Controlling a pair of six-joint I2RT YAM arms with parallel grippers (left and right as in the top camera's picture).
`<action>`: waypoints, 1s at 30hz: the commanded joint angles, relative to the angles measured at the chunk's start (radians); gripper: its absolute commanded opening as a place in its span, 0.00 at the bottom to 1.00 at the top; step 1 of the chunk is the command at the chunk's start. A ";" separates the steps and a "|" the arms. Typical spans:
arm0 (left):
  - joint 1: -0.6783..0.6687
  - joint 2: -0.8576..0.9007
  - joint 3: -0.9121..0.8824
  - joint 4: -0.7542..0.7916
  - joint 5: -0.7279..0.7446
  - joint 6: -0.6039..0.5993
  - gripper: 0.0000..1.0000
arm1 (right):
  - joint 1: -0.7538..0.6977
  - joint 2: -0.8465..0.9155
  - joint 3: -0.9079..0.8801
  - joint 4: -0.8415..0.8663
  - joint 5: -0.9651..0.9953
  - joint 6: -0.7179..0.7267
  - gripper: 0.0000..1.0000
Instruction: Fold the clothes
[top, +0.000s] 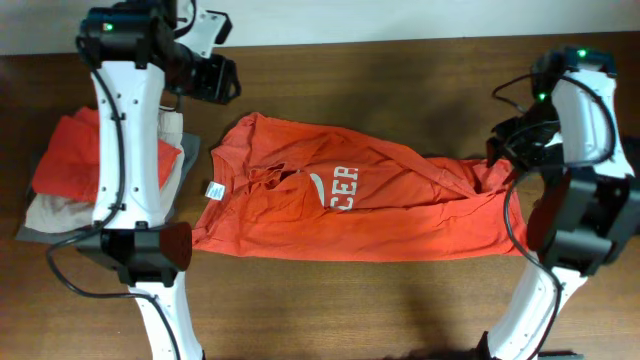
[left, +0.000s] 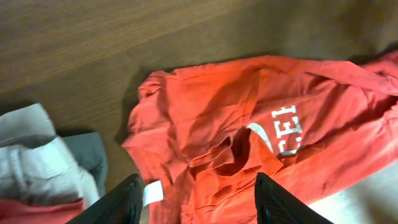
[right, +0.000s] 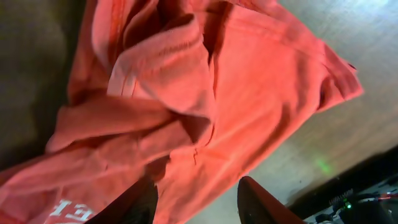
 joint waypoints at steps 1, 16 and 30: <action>-0.004 -0.026 0.016 0.002 0.022 0.020 0.58 | 0.002 0.034 -0.013 0.021 0.013 -0.015 0.47; -0.004 -0.026 0.016 -0.006 0.022 0.020 0.58 | -0.054 0.026 -0.243 0.188 0.153 -0.027 0.12; -0.006 -0.031 0.016 -0.014 0.018 0.023 0.58 | -0.090 -0.206 -0.243 0.182 -0.019 -0.306 0.38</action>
